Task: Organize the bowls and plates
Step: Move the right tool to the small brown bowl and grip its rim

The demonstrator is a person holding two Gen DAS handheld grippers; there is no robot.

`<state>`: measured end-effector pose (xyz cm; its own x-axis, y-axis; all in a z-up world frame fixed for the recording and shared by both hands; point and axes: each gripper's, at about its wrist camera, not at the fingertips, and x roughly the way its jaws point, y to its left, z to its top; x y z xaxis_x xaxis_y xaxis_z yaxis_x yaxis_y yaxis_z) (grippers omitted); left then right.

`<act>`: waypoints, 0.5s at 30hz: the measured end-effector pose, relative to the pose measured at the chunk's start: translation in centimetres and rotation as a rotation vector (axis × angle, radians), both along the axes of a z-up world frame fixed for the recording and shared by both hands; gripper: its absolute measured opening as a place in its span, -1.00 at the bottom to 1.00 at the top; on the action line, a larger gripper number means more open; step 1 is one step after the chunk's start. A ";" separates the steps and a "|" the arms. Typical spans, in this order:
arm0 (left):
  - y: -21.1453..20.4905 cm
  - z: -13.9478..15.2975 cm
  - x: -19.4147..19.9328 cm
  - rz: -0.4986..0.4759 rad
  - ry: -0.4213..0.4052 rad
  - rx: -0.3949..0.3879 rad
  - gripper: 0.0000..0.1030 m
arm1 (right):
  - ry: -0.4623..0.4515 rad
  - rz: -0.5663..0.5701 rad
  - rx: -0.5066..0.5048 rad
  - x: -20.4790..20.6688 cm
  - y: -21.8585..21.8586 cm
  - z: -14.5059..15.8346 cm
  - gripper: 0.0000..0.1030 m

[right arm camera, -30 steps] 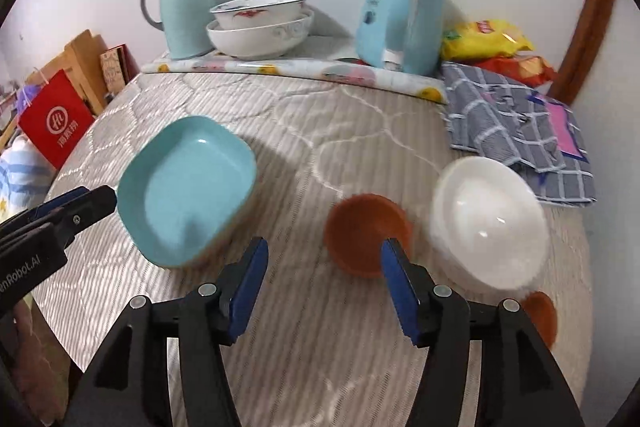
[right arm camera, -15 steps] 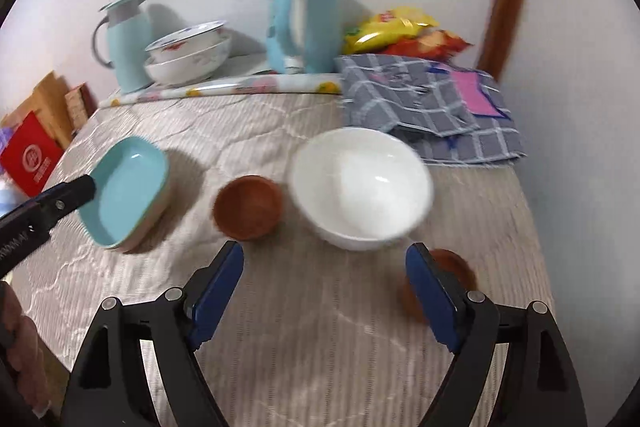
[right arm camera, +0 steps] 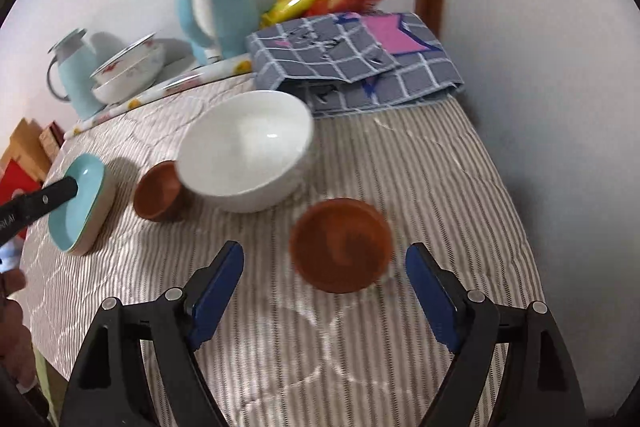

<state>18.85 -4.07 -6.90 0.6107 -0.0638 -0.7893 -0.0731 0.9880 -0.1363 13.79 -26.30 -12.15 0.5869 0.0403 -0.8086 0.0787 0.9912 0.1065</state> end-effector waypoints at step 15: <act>-1.8 -4.0 3.8 -0.003 0.075 0.040 -0.11 | 0.074 -0.094 0.006 1.9 -4.7 -3.0 0.25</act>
<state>22.63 -5.88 -10.89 0.5498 -0.0330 -0.8347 -0.0788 0.9927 -0.0911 15.70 -30.99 -15.19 0.5273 -0.0069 -0.8497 0.1787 0.9785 0.1029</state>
